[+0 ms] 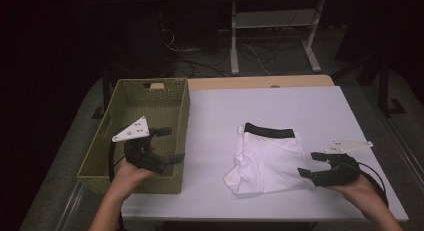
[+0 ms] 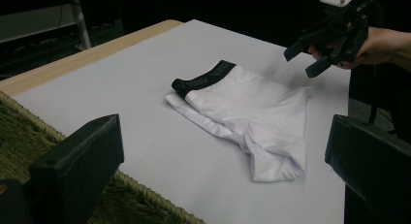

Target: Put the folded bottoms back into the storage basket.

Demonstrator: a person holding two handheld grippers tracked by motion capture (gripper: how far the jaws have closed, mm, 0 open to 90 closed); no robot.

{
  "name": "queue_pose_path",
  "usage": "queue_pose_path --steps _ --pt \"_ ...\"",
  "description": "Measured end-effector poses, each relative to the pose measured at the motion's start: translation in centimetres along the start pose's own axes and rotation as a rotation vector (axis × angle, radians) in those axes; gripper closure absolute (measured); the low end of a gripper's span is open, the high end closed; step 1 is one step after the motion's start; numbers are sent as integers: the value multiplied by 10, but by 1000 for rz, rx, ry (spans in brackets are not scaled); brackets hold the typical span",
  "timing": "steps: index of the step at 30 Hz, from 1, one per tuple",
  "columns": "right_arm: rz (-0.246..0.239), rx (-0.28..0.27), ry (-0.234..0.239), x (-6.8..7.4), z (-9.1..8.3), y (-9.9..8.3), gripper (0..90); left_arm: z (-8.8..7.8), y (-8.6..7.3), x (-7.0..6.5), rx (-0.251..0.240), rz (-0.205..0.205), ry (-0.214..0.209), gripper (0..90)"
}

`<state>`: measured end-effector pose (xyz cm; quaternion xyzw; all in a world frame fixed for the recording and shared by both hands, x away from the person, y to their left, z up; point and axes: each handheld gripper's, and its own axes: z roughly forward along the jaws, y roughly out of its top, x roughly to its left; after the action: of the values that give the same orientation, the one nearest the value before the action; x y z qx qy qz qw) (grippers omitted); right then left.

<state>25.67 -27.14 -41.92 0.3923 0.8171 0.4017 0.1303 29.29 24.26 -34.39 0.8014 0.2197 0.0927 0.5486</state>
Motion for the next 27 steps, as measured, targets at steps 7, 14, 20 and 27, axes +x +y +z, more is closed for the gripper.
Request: queue_pose_path --steps 7,14,20,27 --pt "19 -28 -18 1 10 -1 0 1 1 1 15 -1 -7 4" --pt "-4 -31 -20 0 14 -4 0 5 4 -1 48 -2 -2 3" --pt "-11 -35 -4 1 17 -5 0 10 6 -2 70 -7 8 4" --pt "-19 -36 2 2 16 -6 0 18 10 -7 70 9 3 4"
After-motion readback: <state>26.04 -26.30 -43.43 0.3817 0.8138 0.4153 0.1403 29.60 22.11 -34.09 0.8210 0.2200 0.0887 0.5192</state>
